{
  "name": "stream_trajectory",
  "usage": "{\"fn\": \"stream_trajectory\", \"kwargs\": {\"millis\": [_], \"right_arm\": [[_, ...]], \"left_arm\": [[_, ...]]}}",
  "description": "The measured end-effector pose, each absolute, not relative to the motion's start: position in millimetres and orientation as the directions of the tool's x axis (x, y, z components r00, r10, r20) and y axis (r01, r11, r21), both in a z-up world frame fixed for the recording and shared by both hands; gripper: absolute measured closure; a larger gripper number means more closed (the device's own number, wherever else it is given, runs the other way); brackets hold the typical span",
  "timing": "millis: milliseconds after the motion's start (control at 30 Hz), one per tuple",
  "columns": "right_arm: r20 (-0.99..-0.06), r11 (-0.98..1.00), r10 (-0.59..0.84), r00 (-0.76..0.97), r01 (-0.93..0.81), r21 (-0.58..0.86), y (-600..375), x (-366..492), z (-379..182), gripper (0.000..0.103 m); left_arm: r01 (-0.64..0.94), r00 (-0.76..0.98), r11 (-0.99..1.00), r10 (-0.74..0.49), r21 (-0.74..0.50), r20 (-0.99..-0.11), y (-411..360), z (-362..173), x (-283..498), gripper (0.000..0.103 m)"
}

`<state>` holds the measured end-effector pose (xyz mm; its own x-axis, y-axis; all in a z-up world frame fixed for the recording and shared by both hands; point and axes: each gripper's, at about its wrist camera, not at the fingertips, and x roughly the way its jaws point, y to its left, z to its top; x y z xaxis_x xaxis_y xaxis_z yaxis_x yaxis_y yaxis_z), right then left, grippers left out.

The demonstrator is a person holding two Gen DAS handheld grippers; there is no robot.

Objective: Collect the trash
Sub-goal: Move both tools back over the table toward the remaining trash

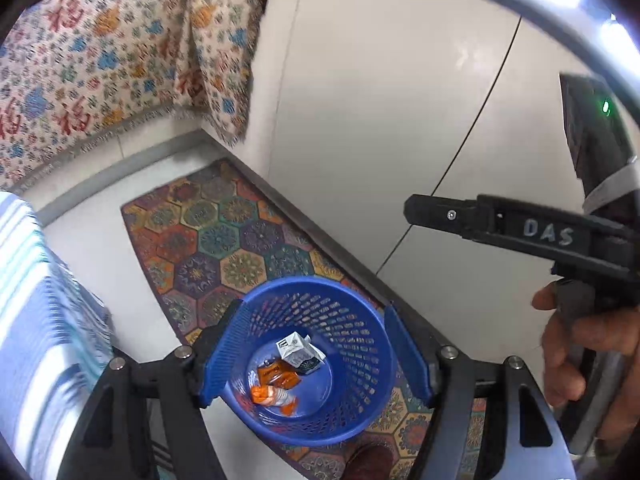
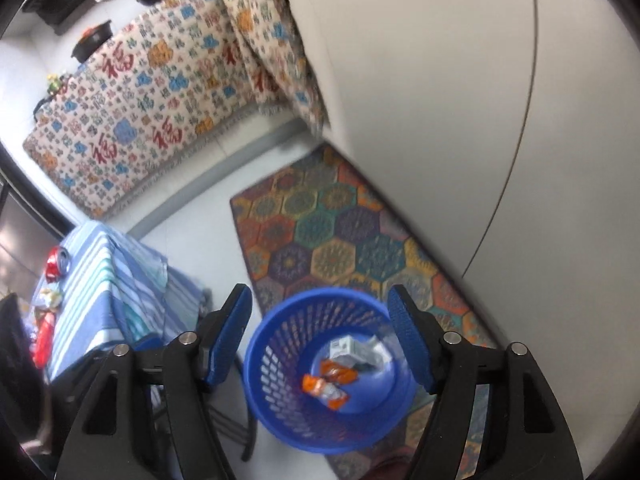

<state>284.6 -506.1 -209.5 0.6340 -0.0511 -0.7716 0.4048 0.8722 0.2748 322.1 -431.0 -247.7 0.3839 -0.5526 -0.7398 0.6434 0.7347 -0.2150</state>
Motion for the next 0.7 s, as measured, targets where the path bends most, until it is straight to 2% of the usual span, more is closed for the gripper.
{"fn": "stream_trajectory", "kwargs": {"millis": [167,300,400,533,700], "right_arm": [[-0.729,0.897,-0.141,0.67,0.398,0.192,-486.0,278.2,-186.3,0.022],[-0.708,0.913,-0.192,0.679,0.388,0.125,-468.1,274.9,-174.8,0.012],[-0.688,0.928,-0.207,0.695,0.363,0.088,-449.0,274.4,-165.7,0.012],[-0.666,0.95,-0.165,0.727,0.299,0.092,-415.5,276.6,-158.1,0.012],[-0.643,0.98,-0.09,0.76,0.183,0.08,-352.9,287.5,-148.9,0.012]], "left_arm": [[0.624,0.434,0.748,-0.573,-0.227,-0.695,-390.5,-202.8,303.2,0.031],[0.6,0.482,0.771,-0.563,-0.215,-0.671,-349.9,-174.1,279.5,0.031],[0.562,0.51,0.801,-0.532,-0.207,-0.675,-315.1,-164.4,260.2,0.031],[0.495,0.537,0.849,-0.465,-0.183,-0.704,-262.6,-168.8,237.0,0.031],[0.377,0.586,0.921,-0.316,-0.094,-0.746,-191.4,-184.4,213.3,0.031]]}}
